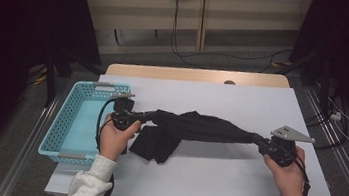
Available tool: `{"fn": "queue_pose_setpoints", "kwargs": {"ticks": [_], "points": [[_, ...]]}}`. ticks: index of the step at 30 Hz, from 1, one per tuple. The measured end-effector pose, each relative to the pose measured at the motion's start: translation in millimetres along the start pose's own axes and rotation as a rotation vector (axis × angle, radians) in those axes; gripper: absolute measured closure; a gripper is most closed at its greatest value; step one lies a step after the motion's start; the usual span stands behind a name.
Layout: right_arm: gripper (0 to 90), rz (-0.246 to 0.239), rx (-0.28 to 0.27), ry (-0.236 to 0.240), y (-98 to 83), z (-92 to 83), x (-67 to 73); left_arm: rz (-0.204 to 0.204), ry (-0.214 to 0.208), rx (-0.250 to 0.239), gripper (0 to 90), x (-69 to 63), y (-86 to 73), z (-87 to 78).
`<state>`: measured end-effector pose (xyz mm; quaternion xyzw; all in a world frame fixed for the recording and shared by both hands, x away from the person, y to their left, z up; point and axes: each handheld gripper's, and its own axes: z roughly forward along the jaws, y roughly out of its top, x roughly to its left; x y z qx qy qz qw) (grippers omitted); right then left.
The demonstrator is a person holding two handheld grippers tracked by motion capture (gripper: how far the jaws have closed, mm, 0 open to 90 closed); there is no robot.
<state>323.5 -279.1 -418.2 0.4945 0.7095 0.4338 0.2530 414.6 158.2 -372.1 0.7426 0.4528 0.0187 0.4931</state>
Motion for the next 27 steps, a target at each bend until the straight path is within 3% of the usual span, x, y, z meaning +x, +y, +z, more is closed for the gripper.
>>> {"fn": "queue_pose_setpoints", "kwargs": {"ticks": [3,6,11,16,19,21,24,26,27], "points": [[88.4,0.012,-0.019,-0.006,7.2,-4.9,-1.5,0.002,-0.003,0.021,87.9,-0.4,-0.7,1.4],[88.4,0.003,0.021,-0.030,8.7,-5.5,-1.5,0.019,0.004,0.058,87.7,-2.9,-5.1,9.0],[88.2,-0.021,0.057,-0.011,-3.5,4.8,1.5,0.058,-0.014,0.132,84.6,-10.7,-16.8,27.5],[87.9,-0.039,0.084,0.003,-8.8,9.9,5.2,0.101,-0.004,0.153,70.0,-19.1,-21.0,33.8],[88.0,-0.052,0.106,0.017,-12.2,12.4,9.3,0.129,-0.002,0.158,67.9,-25.5,-25.7,34.3],[88.0,-0.066,0.118,0.029,-14.2,13.7,13.8,0.161,0.013,0.153,58.2,-30.1,-28.9,32.9],[88.0,-0.080,0.125,0.042,-14.6,13.9,19.5,0.189,0.000,0.137,45.0,-35.0,-34.6,28.8],[88.0,-0.088,0.127,0.045,-14.5,14.0,22.6,0.195,0.004,0.136,41.0,-37.3,-39.7,25.1],[88.0,-0.089,0.129,0.048,-14.8,14.0,24.1,0.197,0.004,0.135,34.1,-38.0,-41.9,23.9]]}}
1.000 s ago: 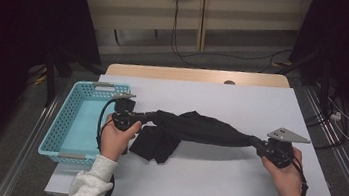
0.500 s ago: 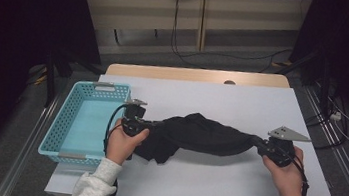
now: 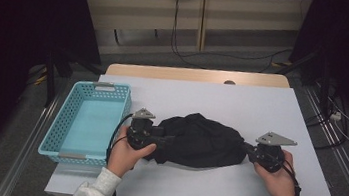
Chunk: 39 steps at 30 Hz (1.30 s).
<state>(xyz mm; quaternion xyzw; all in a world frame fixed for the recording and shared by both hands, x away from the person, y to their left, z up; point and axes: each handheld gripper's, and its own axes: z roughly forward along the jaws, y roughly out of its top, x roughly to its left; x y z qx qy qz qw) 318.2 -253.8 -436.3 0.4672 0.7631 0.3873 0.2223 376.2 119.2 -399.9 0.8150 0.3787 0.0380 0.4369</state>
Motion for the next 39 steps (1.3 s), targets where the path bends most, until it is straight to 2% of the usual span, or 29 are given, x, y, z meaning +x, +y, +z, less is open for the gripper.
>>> {"fn": "queue_pose_setpoints", "kwargs": {"ticks": [2,4,6,9,13,15,20,22,26,28,32,34,36,37,38,39], "points": [[88.0,-0.010,0.006,0.002,-0.1,0.6,3.0,0.013,-0.013,-0.003,26.1,-3.2,-5.8,-1.6],[88.0,-0.016,0.009,0.002,-0.3,0.1,4.9,0.036,-0.023,-0.005,26.0,-6.7,-10.7,-2.8],[88.0,-0.017,0.009,-0.005,-0.7,-1.2,5.1,0.078,-0.034,-0.025,26.1,-9.6,-12.7,-4.2],[88.0,-0.004,0.005,-0.015,-2.5,-4.5,2.9,0.117,-0.047,-0.041,27.7,-14.6,-13.3,-6.5],[87.9,0.019,-0.002,-0.019,-5.8,-10.7,0.0,0.222,-0.035,-0.017,32.6,-30.3,-15.4,-5.8],[87.9,0.031,-0.011,-0.012,-6.7,-13.4,-0.2,0.249,-0.035,-0.014,37.0,-32.8,-18.4,-1.8],[87.9,0.035,-0.012,-0.002,-8.6,-15.7,0.6,0.237,0.005,0.044,41.2,-24.8,-30.4,11.9],[87.9,0.037,-0.012,0.000,-8.8,-15.7,0.7,0.233,0.005,0.058,41.2,-24.0,-33.9,14.8],[87.9,0.039,-0.007,0.000,-9.6,-14.7,0.3,0.232,0.030,0.087,37.8,-19.4,-42.2,24.0],[87.9,0.041,-0.005,-0.001,-10.2,-14.4,-0.1,0.221,0.021,0.116,36.6,-16.7,-45.6,27.6],[87.9,0.047,-0.011,-0.001,-10.3,-14.9,-0.7,0.254,0.041,0.121,39.8,-19.6,-47.5,29.8],[87.9,0.047,-0.011,0.000,-10.4,-14.8,-0.8,0.285,0.048,0.130,47.9,-22.1,-48.2,29.6],[87.9,0.048,-0.008,0.001,-10.5,-14.3,-1.2,0.272,0.038,0.141,51.0,-24.3,-47.7,29.3],[87.9,0.048,-0.007,0.001,-10.7,-13.9,-1.8,0.258,0.033,0.145,57.3,-24.9,-47.2,28.9],[87.9,0.049,-0.008,0.000,-10.9,-13.8,-2.5,0.240,0.023,0.173,62.9,-24.8,-46.6,28.6],[87.9,0.053,-0.008,-0.002,-11.1,-14.2,-3.5,0.240,0.024,0.166,71.3,-25.0,-47.5,28.7]]}}
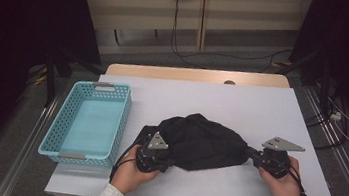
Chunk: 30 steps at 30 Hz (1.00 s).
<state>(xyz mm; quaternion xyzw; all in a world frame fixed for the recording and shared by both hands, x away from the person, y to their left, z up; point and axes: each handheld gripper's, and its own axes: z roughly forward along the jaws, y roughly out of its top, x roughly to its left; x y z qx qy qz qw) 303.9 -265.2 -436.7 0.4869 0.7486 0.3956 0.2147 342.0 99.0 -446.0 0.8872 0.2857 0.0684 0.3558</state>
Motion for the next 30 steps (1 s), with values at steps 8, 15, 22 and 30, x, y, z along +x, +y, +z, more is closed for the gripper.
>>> {"fn": "queue_pose_setpoints", "kwargs": {"ticks": [8,15,22,30], "points": [[88.1,0.026,-0.029,-0.018,0.7,-6.1,-7.9,-0.149,-0.063,0.002,84.7,9.7,5.7,-14.2],[88.1,0.004,-0.057,-0.073,4.1,-12.9,-10.4,-0.286,-0.119,-0.130,85.4,29.8,16.6,-49.4],[87.9,-0.054,-0.057,-0.081,11.6,-12.3,-0.6,-0.350,-0.105,-0.185,86.1,48.8,17.4,-64.9],[88.3,-0.050,-0.108,-0.060,32.2,-22.7,-2.5,-0.346,-0.090,-0.190,86.1,58.0,35.7,-70.4]]}}
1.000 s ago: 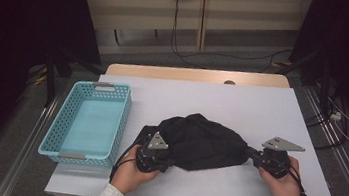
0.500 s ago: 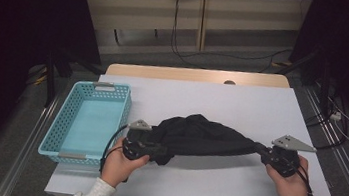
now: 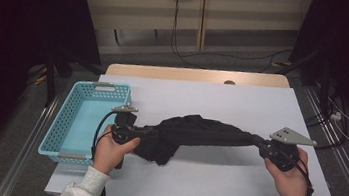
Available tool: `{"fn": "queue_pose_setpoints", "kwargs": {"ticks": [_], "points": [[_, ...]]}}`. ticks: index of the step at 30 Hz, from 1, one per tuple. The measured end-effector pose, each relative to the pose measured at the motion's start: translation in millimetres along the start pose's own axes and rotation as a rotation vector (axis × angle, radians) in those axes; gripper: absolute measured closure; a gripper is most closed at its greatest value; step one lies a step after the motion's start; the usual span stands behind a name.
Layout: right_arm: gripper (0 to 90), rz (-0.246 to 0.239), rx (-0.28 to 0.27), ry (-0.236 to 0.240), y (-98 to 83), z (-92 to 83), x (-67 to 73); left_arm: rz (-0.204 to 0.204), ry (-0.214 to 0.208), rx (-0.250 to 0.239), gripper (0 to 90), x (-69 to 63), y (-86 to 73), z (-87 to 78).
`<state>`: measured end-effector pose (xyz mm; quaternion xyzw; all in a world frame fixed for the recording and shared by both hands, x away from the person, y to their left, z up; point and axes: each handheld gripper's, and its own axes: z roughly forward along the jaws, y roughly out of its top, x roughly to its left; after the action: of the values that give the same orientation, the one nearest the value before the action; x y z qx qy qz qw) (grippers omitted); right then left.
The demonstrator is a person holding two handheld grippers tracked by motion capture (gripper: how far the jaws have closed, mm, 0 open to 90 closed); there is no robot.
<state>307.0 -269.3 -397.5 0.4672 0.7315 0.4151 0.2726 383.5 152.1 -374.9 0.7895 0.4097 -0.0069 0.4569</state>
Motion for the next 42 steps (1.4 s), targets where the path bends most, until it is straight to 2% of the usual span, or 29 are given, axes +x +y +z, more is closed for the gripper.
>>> {"fn": "queue_pose_setpoints", "kwargs": {"ticks": [3,13,21,29,35,42], "points": [[88.3,-0.008,0.002,-0.004,6.6,-1.3,-2.9,0.026,0.007,0.009,86.1,-3.6,9.1,-0.3],[88.3,-0.025,0.004,0.008,33.3,-1.5,-11.9,0.035,0.013,-0.013,86.1,-3.7,38.0,-11.4],[88.3,-0.028,-0.017,0.008,50.8,-4.0,-14.0,0.072,0.048,-0.017,86.1,-6.6,61.4,-18.5],[88.3,-0.025,-0.017,0.009,52.5,0.0,-11.6,0.058,0.044,-0.024,86.1,3.0,67.7,-16.0],[88.2,-0.018,-0.011,0.011,56.1,4.2,-9.3,0.063,0.064,-0.016,86.1,3.1,67.3,-18.3],[88.3,-0.022,-0.011,0.016,60.0,6.9,-6.8,0.045,0.057,-0.014,86.1,7.7,66.9,-21.3]]}}
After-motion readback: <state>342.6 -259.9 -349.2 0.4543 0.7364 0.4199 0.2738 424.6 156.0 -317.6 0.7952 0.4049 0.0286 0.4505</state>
